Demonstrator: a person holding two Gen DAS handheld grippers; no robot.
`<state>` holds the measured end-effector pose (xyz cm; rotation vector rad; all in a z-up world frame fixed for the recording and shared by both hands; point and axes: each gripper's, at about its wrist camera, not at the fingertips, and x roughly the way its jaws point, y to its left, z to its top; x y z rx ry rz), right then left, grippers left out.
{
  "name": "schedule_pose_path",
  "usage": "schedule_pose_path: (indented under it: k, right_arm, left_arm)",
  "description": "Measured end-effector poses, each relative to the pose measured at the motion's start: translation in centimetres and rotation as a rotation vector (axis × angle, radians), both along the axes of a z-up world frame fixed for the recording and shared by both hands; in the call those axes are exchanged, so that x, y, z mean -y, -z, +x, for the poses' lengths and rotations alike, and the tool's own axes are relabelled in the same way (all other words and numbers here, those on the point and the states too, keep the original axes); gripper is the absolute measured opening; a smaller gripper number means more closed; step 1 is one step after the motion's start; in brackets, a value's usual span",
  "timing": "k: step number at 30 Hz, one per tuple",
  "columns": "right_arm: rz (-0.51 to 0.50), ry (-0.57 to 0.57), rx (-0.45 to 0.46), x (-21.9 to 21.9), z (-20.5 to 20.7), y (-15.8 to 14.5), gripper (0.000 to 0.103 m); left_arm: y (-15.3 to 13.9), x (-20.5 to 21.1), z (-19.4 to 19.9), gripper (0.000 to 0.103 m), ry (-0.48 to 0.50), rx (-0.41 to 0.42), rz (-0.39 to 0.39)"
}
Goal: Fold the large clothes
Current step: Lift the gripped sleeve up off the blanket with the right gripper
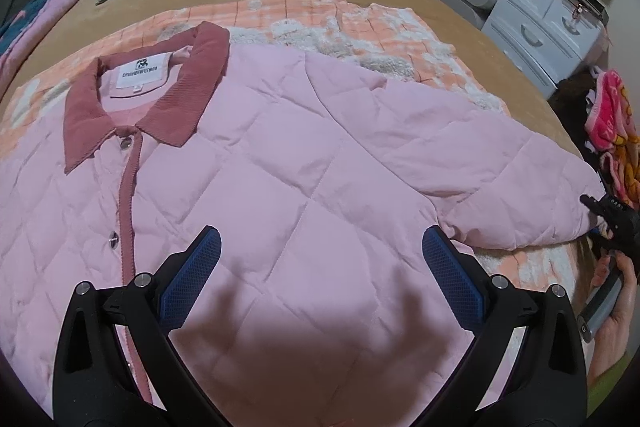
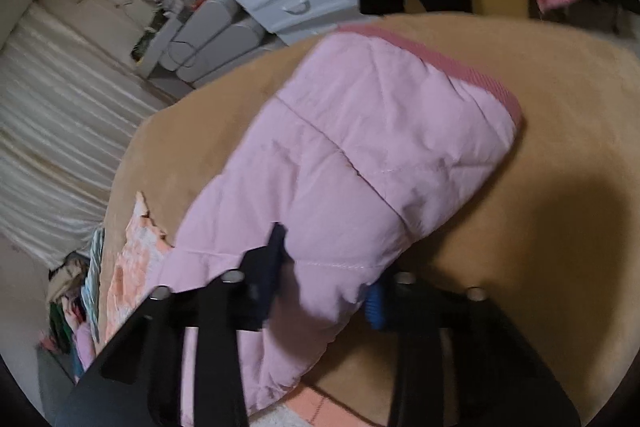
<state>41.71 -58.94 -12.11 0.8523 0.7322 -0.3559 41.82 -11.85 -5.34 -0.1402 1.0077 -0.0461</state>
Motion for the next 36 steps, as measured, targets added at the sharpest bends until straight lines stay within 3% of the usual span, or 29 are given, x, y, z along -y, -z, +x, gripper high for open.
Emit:
schedule_pose_path:
  k: [4,18,36]
  right_arm:
    - [-0.098,-0.074,0.080,-1.9,0.3,-3.7,0.019]
    - [-0.343,-0.303,0.324,-11.3,-2.0,-16.1,0.016]
    - [-0.456,-0.552,0.448,-22.3,-4.2,-21.5,0.016]
  left_arm:
    - [-1.0,-0.2,-0.6,0.095,-0.002,0.027,-0.002]
    - [-7.6,-3.3,-4.1,0.095,-0.012,0.111,0.006]
    - [-10.5,-11.0,-7.5,0.095,-0.115,0.149,-0.006]
